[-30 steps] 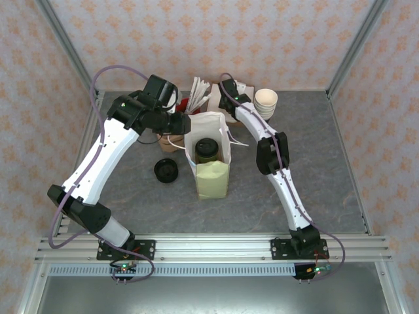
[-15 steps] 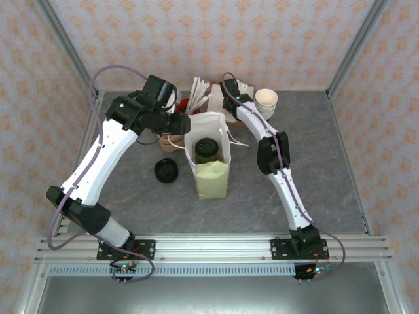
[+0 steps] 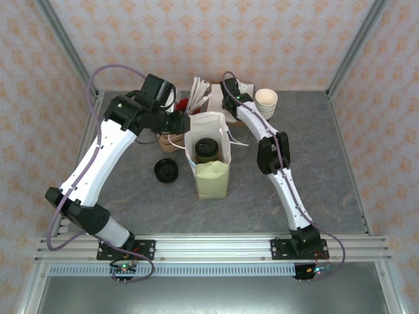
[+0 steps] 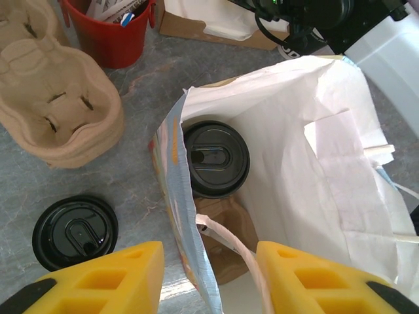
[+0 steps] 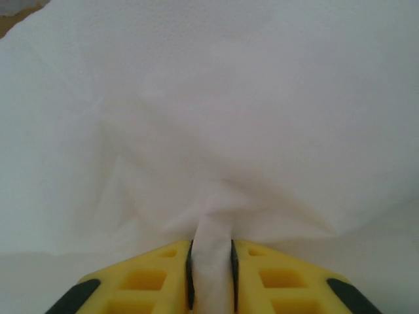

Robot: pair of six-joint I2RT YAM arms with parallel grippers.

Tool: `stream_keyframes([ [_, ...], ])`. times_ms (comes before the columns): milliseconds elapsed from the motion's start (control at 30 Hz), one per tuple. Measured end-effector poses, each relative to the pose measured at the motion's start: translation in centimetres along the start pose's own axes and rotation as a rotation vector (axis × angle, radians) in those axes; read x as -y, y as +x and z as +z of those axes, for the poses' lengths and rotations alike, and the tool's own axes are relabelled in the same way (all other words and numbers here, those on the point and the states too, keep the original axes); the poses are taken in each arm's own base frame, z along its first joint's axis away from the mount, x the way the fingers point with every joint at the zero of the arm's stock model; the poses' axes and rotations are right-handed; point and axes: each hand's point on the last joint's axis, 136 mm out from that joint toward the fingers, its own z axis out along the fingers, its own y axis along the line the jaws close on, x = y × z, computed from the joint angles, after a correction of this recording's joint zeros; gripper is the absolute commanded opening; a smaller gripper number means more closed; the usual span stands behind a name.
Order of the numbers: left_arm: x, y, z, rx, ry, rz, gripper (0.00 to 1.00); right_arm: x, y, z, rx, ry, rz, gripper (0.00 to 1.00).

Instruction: Pack the takeout coffee

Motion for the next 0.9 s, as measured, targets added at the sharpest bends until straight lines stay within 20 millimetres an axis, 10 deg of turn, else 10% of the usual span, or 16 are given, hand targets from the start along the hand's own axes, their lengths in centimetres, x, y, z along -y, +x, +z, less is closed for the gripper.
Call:
stream_keyframes([
  [367,1.3,-2.1,-2.7,0.087,0.043,0.006,0.44,-2.0,-4.9,-6.6,0.046,-0.107,0.049,0.08],
  [900,2.0,-7.9,-2.2,0.172,0.058,-0.044,0.65,1.0,-16.1,-31.3,0.15,-0.355,0.344,0.0],
])
